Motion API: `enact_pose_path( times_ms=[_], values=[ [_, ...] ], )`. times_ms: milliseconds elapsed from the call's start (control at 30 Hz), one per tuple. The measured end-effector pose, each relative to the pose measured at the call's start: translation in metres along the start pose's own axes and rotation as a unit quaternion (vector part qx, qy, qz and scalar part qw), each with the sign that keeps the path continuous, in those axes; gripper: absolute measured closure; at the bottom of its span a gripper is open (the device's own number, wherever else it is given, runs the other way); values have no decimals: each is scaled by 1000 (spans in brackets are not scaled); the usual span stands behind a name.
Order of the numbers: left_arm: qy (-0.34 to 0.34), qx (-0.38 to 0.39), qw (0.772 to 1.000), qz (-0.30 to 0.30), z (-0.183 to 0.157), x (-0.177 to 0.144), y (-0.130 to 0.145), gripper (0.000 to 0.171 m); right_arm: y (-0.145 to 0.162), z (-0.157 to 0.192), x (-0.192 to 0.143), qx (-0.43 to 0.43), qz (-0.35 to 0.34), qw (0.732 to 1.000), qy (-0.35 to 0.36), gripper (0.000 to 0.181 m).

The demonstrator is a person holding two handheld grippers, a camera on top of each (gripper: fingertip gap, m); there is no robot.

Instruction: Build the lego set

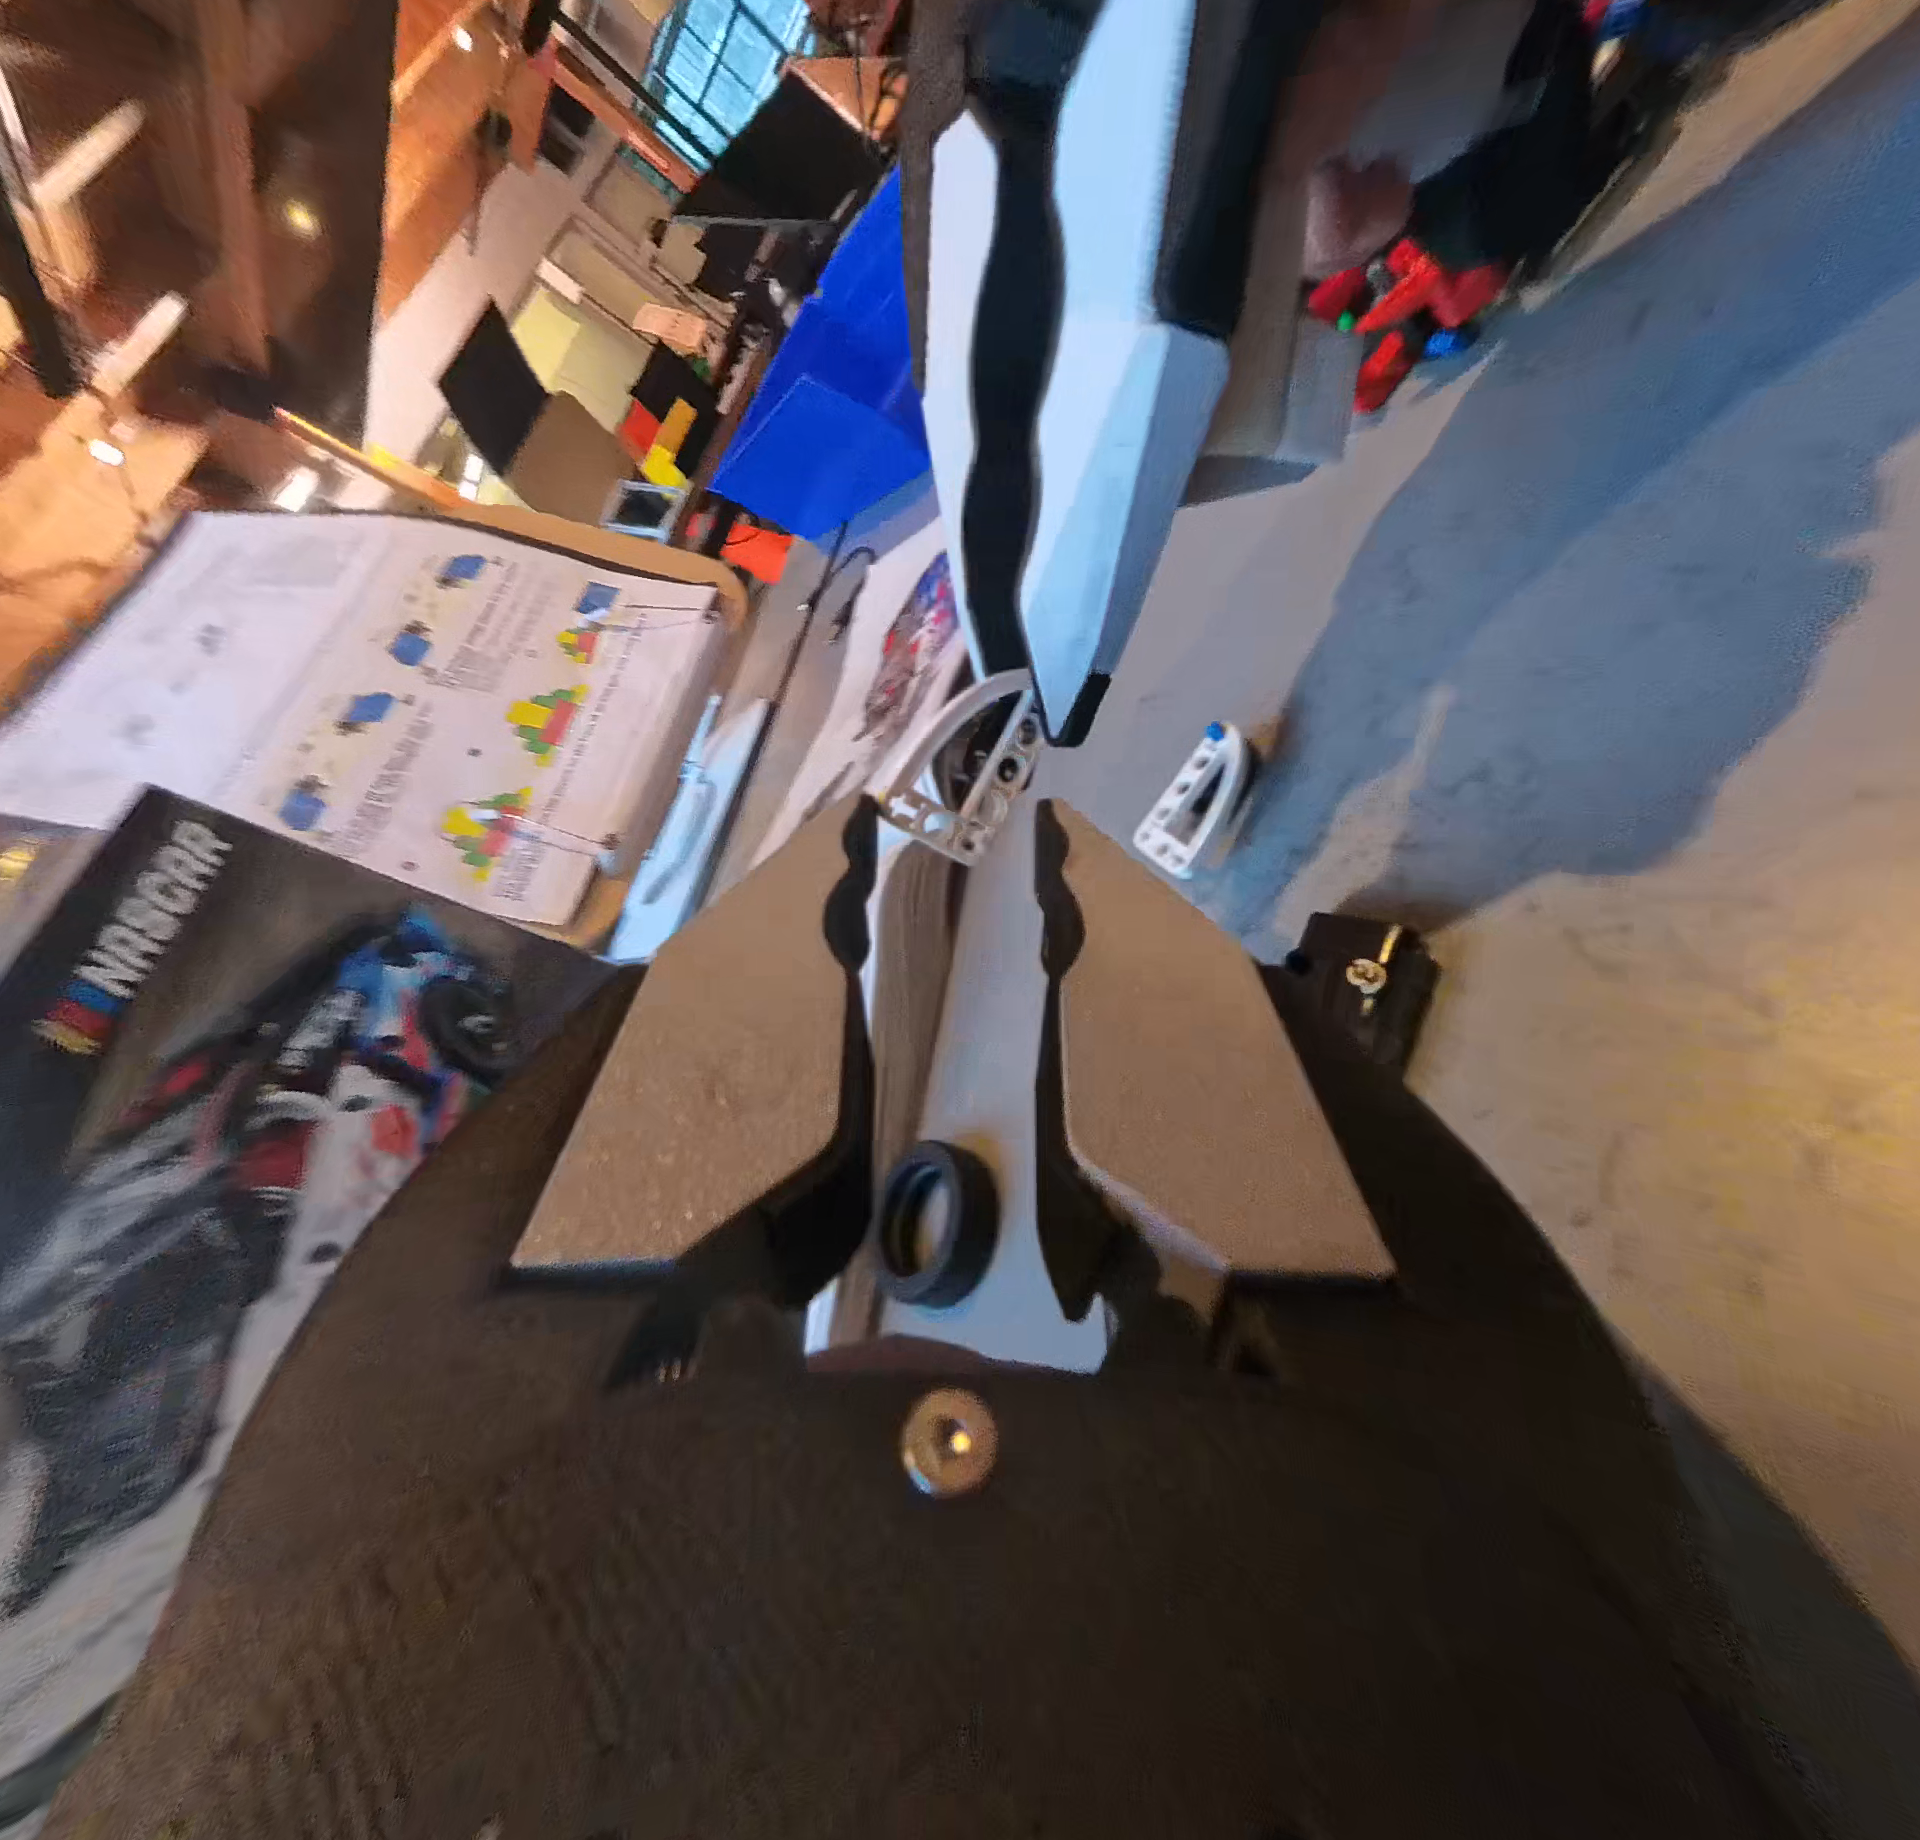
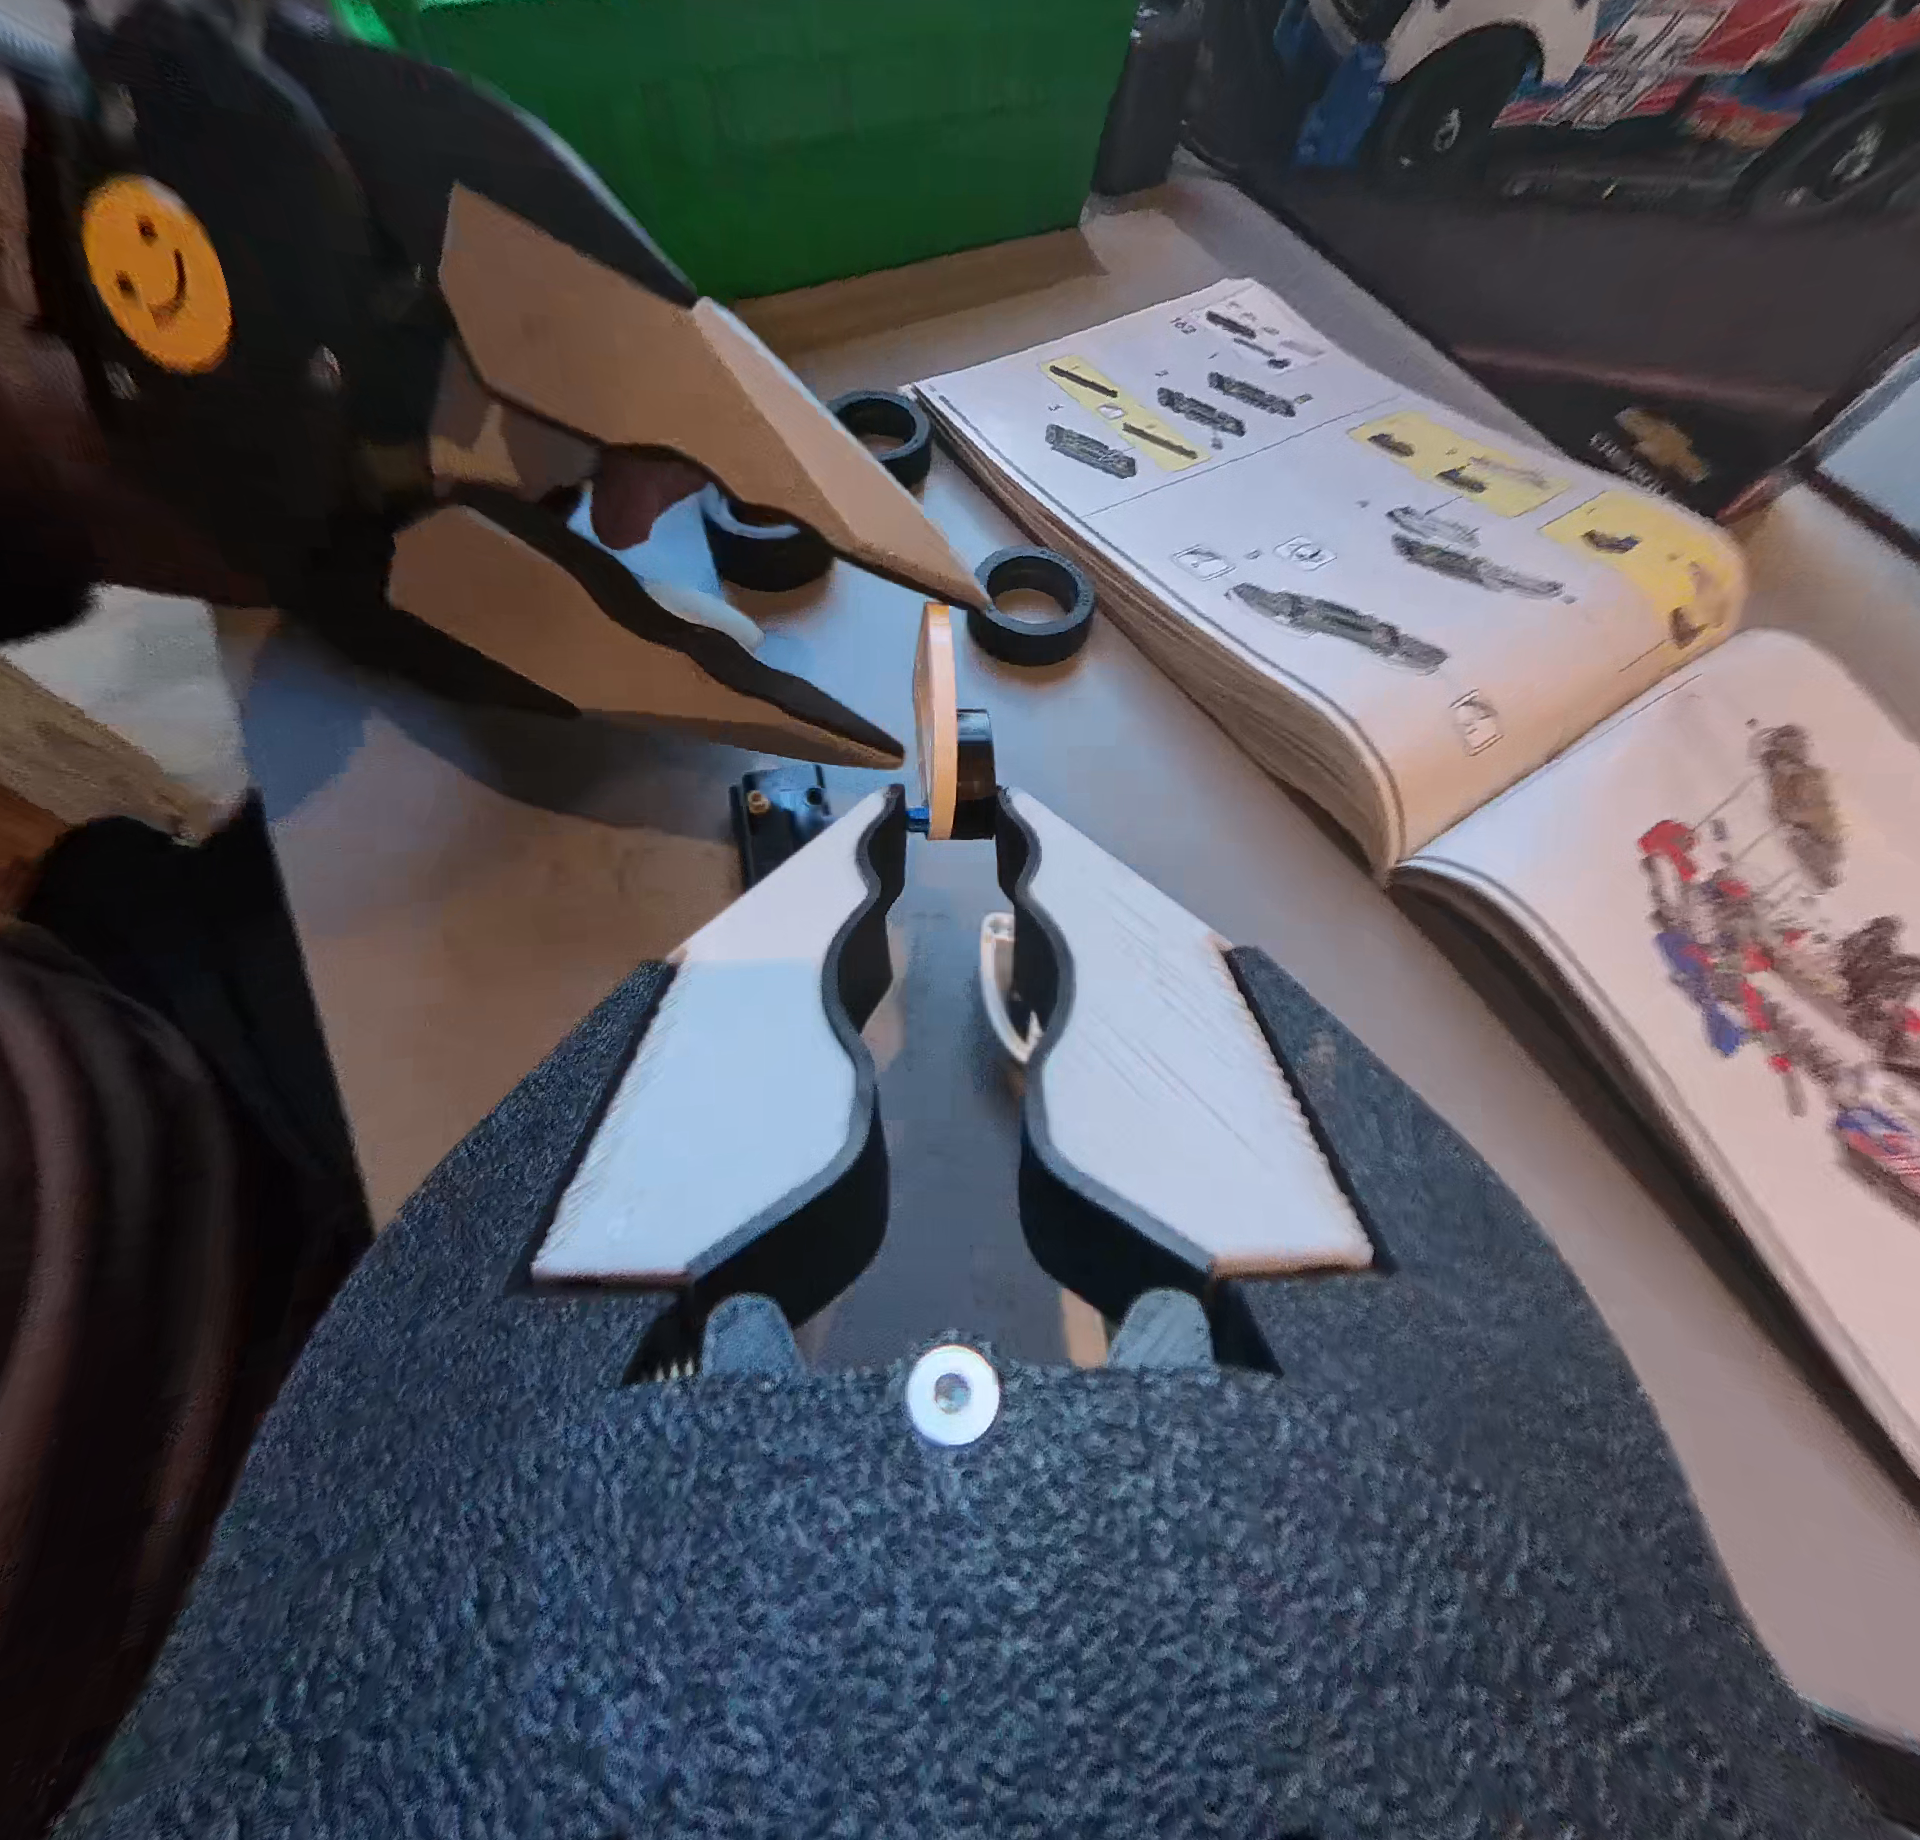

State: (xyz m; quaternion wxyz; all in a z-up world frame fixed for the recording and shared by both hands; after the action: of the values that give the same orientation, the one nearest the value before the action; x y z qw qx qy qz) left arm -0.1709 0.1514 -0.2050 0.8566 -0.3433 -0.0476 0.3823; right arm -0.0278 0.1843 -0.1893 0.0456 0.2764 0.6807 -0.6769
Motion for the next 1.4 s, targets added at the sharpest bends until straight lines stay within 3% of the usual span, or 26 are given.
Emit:
enact_pose_path(
  times_ms=[133,267,500,800,1067,1167,1400],
  values=[
    [40,-70,997,-19,6,-2,5,144,-3,6,-2,-106,9,993,56,165],
    [54,-93,994,-28,8,-2,6,145,-4,11,-4,-191,3,976,105,165],
    [51,-80,995,-28,6,-2,5,147,-3,22,-7,-354,5,914,198,165],
    [38,-98,994,-23,12,-2,9,142,3,26,-4,-424,26,875,232,165],
    [27,-58,998,-21,7,-2,6,143,6,36,0,-460,22,857,231,165],
    [24,-26,999,-24,4,-4,5,168,8,38,3,-461,20,858,225,165],
    [-10,58,998,-19,-1,-7,1,169,7,35,3,-438,12,870,228,165]
  ],
)
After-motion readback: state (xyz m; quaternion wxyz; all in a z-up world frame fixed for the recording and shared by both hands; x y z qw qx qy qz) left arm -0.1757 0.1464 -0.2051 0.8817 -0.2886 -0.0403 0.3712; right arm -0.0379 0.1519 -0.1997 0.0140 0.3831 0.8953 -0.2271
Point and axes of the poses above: each gripper's, where its closed fingertips meet, x out along the fingers, y out of its underside, z = x × y across the jaws, the point moved 9 cm from there along -x, back along the fingers, and after that the axes turned 3 degrees about -z, right-handed, at the moved point
